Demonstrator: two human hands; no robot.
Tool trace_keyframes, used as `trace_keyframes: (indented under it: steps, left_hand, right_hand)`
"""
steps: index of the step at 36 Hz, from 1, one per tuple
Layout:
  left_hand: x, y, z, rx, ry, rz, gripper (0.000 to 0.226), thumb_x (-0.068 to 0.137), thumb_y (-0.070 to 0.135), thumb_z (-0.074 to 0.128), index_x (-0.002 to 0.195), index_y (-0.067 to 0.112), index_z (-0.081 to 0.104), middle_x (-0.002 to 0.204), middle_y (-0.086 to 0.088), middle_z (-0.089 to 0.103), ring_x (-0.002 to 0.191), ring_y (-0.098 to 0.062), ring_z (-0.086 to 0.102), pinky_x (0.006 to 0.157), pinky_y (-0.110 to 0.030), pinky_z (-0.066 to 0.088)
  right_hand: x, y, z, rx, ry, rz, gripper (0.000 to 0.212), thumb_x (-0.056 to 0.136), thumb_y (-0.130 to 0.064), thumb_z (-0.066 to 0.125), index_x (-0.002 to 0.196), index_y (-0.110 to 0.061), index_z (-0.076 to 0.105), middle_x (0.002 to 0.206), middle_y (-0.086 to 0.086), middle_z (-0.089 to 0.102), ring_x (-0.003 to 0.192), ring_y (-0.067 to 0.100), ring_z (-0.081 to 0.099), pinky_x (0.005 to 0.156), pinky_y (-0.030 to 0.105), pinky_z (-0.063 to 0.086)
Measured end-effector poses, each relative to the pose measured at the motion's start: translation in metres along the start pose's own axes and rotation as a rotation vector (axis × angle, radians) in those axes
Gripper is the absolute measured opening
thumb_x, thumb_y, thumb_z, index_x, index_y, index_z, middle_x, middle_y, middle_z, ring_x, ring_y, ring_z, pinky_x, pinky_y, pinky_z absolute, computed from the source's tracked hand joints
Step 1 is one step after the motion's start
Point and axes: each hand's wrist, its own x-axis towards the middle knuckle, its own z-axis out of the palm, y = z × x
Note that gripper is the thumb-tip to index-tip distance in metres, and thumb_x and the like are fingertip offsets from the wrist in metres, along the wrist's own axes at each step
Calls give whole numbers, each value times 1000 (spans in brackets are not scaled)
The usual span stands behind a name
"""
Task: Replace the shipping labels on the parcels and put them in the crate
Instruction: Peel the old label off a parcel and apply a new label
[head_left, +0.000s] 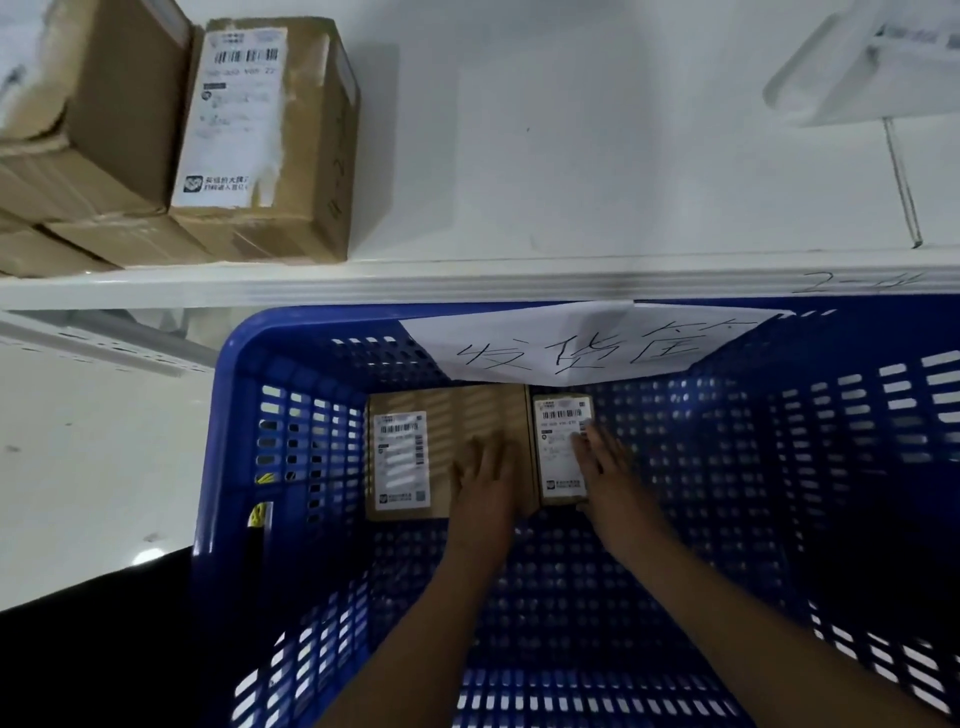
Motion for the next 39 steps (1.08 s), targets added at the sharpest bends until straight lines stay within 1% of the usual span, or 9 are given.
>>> trace_keyframes:
  steps: [5, 10, 18, 23, 27, 30, 33, 37, 39]
  left_hand:
    - [3, -5, -5, 27, -34, -11, 100, 94, 30, 69, 164, 20, -2, 170, 4, -14, 156, -31, -15, 123, -63, 2]
    - [10, -10, -7, 77, -59, -21, 104, 93, 27, 70, 163, 26, -6, 169, 7, -17, 156, -33, -17, 122, -67, 5]
    - [15, -12, 0, 101, -74, -24, 104, 94, 26, 69, 163, 25, -9, 169, 6, -17, 155, -35, -19, 121, -69, 3]
    - [15, -12, -1, 118, -73, -21, 102, 95, 26, 67, 162, 25, -10, 170, 6, -14, 155, -35, -17, 121, -69, 4]
    - [13, -10, -6, 110, -86, -26, 101, 96, 29, 67, 162, 26, -9, 170, 7, -14, 155, -33, -17, 122, -66, 2]
    - [10, -6, -10, 111, -110, -35, 100, 96, 31, 67, 163, 23, -7, 170, 3, -14, 156, -34, -14, 123, -64, 4]
    - [4, 3, -24, 105, -117, -45, 90, 99, 27, 62, 164, 20, 1, 171, -4, -10, 157, -34, -9, 124, -61, 6]
    - [-7, 19, -54, 100, -63, -102, 68, 105, 25, 46, 163, 14, 11, 171, -9, 5, 157, -31, 5, 123, -60, 8]
    - [-16, 25, -67, 123, -37, -109, 64, 104, 24, 47, 161, 10, 20, 169, -11, 16, 155, -34, 15, 122, -59, 13]
  right_hand:
    - [9, -9, 2, 100, 53, -2, 95, 96, 0, 57, 159, -20, -11, 164, -3, -27, 153, 16, -17, 121, 26, 9]
    - [20, -8, 4, -37, 88, -67, 102, 93, 4, 57, 151, -10, -25, 160, 2, -32, 152, 19, -21, 124, 31, -4]
    - [20, -11, 6, 82, 66, -62, 107, 88, 14, 56, 153, -12, -25, 161, 0, -32, 149, 15, -25, 126, 30, 9]
    - [19, -18, 4, 95, 63, -52, 106, 88, 16, 55, 153, -11, -24, 154, -1, -38, 143, 12, -29, 121, 22, 18]
    - [20, -22, 1, 47, 42, -27, 105, 91, 8, 59, 153, -8, -24, 152, 1, -40, 146, 15, -27, 121, 23, 8]
    - [19, -24, -9, 19, -30, -24, 106, 93, -7, 66, 155, -8, -20, 155, 2, -36, 152, 21, -20, 122, 27, 4]
    - [14, -30, -29, 4, -67, -25, 94, 95, -10, 64, 160, -13, -3, 166, 2, -19, 154, 23, -10, 125, 37, 4]
    - [1, -46, -63, 37, -17, 42, 75, 100, -23, 59, 158, -12, 13, 168, 1, -7, 152, 27, 16, 119, 37, 26]
    - [-9, -55, -81, 32, 24, 32, 72, 101, -28, 58, 157, -11, 16, 168, 3, -3, 147, 27, 28, 113, 38, 34]
